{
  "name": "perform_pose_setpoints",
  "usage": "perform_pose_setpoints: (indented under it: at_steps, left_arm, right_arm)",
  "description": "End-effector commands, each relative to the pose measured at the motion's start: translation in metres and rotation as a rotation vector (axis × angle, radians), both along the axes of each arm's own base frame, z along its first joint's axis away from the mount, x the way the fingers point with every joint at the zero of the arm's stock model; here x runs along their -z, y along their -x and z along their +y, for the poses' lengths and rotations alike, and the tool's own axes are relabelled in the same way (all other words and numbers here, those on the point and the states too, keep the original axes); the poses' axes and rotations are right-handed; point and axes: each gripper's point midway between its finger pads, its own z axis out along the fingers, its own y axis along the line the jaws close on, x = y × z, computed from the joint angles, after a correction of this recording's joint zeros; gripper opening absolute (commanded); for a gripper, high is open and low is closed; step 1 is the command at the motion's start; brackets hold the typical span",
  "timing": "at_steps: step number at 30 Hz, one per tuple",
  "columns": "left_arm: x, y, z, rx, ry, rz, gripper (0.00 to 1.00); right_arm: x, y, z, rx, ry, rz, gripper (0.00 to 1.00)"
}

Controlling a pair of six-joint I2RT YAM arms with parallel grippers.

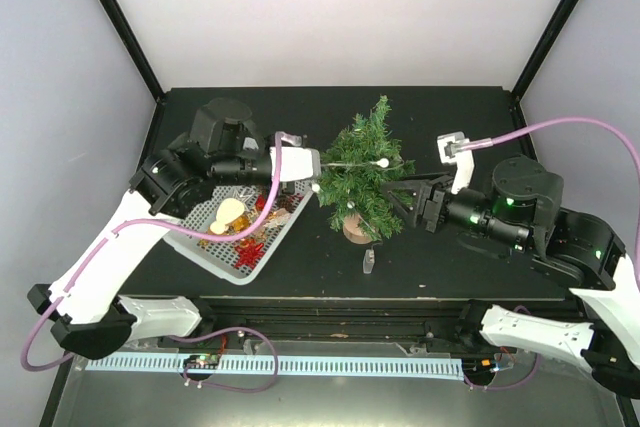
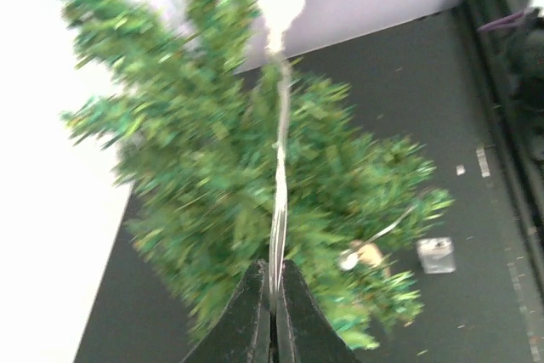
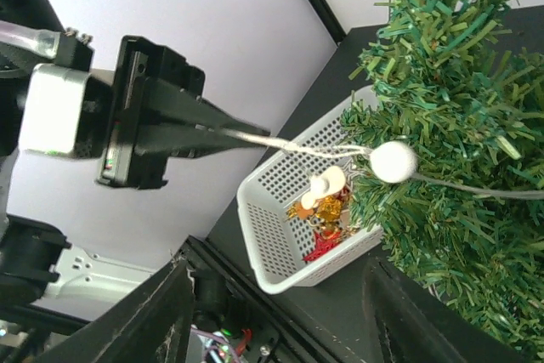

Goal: Decorate the small christmas tree

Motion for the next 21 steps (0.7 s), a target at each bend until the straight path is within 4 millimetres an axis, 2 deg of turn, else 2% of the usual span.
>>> perform_pose_setpoints:
  at_steps: [1, 5, 10, 12, 21]
  left_arm:
    - [-0.028, -0.033, 0.026, -0.139, 0.018, -0.123, 0.02]
    - [-0.043, -0.063, 0.041, -0.225, 0.038, -0.187, 0.02]
    - [-0.052, -0.096, 0.044, -0.292, 0.039, -0.267, 0.02]
    - [-0.042, -0.116, 0.034, -0.300, 0.028, -0.265, 0.02]
    - [-0.031, -0.178, -0.003, -0.306, 0.054, -0.293, 0.02]
  right_arm:
    - [-0.012, 0.001, -0.011, 0.029, -0.037, -0.048, 0.57]
    - [-0.014, 0.000, -0.025, 0.078, -0.041, -0.072, 0.59]
    - [-0.009, -0.004, -0.036, 0.128, -0.017, -0.083, 0.60]
    - [-0.008, -0.005, -0.037, 0.135, -0.016, -0.091, 0.60]
    - [-0.003, -0.009, -0.042, 0.156, 0.017, -0.117, 0.60]
